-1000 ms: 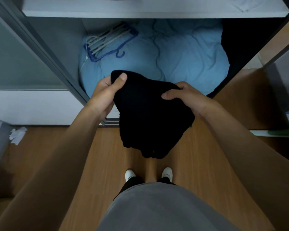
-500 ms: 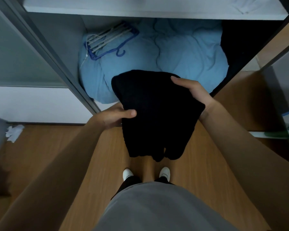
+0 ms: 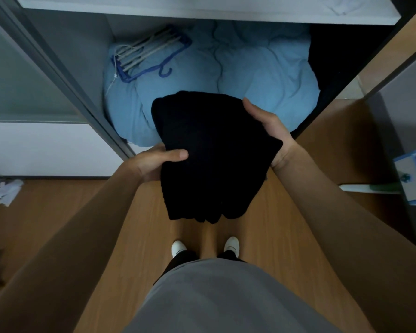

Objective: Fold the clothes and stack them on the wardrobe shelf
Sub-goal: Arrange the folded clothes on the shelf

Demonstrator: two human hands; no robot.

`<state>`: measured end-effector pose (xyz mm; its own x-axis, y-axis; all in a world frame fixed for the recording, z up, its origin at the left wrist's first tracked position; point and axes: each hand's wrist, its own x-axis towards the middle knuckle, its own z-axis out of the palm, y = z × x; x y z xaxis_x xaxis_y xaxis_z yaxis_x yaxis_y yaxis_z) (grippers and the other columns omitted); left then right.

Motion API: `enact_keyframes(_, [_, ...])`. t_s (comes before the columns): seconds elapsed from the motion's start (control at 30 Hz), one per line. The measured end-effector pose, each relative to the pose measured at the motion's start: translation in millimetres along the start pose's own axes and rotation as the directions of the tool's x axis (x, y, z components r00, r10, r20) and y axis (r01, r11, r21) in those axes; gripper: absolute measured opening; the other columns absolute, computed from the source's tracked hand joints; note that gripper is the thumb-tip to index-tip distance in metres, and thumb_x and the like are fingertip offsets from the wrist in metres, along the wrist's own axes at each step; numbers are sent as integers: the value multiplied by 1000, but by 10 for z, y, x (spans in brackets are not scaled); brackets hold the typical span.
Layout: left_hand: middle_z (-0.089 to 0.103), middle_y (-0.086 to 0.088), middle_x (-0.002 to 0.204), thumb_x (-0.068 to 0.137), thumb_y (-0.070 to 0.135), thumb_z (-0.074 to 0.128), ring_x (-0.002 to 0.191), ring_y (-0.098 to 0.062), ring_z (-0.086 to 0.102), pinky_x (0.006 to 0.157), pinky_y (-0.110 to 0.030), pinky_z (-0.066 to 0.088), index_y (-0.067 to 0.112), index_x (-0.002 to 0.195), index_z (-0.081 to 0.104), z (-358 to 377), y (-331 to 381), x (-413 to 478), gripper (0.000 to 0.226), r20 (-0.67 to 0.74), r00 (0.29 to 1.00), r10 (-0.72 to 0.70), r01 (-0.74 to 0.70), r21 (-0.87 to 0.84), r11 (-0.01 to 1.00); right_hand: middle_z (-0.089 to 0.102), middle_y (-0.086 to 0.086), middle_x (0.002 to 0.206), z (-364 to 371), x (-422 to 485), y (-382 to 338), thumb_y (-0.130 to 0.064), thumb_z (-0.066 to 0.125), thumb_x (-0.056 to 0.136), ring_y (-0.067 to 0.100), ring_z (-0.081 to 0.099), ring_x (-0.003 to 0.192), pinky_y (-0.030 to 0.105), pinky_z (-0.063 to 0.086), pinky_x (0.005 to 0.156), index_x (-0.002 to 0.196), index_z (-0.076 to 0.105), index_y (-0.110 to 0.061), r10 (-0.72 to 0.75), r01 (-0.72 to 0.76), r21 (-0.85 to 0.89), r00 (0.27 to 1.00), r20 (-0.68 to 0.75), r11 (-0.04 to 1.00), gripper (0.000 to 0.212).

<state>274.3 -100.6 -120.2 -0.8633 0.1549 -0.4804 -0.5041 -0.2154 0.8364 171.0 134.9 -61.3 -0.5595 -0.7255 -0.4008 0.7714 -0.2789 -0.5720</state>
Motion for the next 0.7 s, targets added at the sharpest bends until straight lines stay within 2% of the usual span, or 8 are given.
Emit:
enact_keyframes(0.1, [76,5,108,39,53,97,102,-14,72,75,-22,58,24,117,62,60,9,-9,90,-25,999,27,-27,5,1000,64,8,114,-80,6,36,-37,60,94,22,65,105,33,51,99,123,63,-6,-70,71,87,997,-10,994,43])
enact_keyframes(0.2, [73,1,118,54,49,92,111,-17,68,86,-26,56,19,129,58,124,32,-1,88,-123,989,85,-95,-75,993,39,9,155,-255,-39,78,-60,50,93,25,35,145,39,22,122,146,47,-11,-159,152,211,987,18,965,72])
enact_keyframes(0.23, [72,2,119,60,48,89,112,-17,68,90,-28,55,22,131,57,138,41,8,83,-174,980,96,-113,-93,989,34,7,159,-295,-72,106,-67,50,89,25,31,147,41,20,122,146,48,-15,-140,132,167,989,37,977,77])
enact_keyframes(0.3, [74,6,114,66,46,84,108,-14,70,92,-30,54,29,127,57,157,64,26,69,-257,959,117,-145,-93,985,47,4,152,-360,-102,215,-69,54,85,25,44,140,43,35,116,142,53,-23,-35,35,-71,999,3,997,74])
enact_keyframes(0.4, [76,4,108,73,30,83,102,-15,72,82,-25,58,25,122,61,117,128,18,53,-244,961,130,-141,-28,990,68,1,127,-348,-33,423,-33,72,89,20,63,120,32,54,97,136,56,-20,-12,-63,-468,988,-154,882,52])
enact_keyframes(0.47, [77,2,101,73,12,78,96,-16,73,75,-22,57,21,112,66,30,189,-17,42,-167,977,133,-121,78,990,72,5,118,-318,26,425,-12,76,86,21,67,113,34,53,99,130,62,-12,-108,-58,-559,960,-259,827,46])
enact_keyframes(0.57, [75,-2,94,71,-8,64,91,-19,70,73,-23,57,13,103,68,-131,272,-40,38,-172,978,120,-66,292,954,73,11,114,-291,38,223,0,73,84,23,69,108,37,51,103,121,66,-5,-214,-28,-634,929,-302,773,38])
enact_keyframes(0.7, [66,7,110,83,-17,56,104,-9,61,82,-13,49,21,125,59,-221,348,-38,57,-215,969,118,-8,454,891,73,15,110,-157,94,9,5,68,85,25,69,105,33,54,97,113,69,-3,-236,-16,-742,943,-234,670,29])
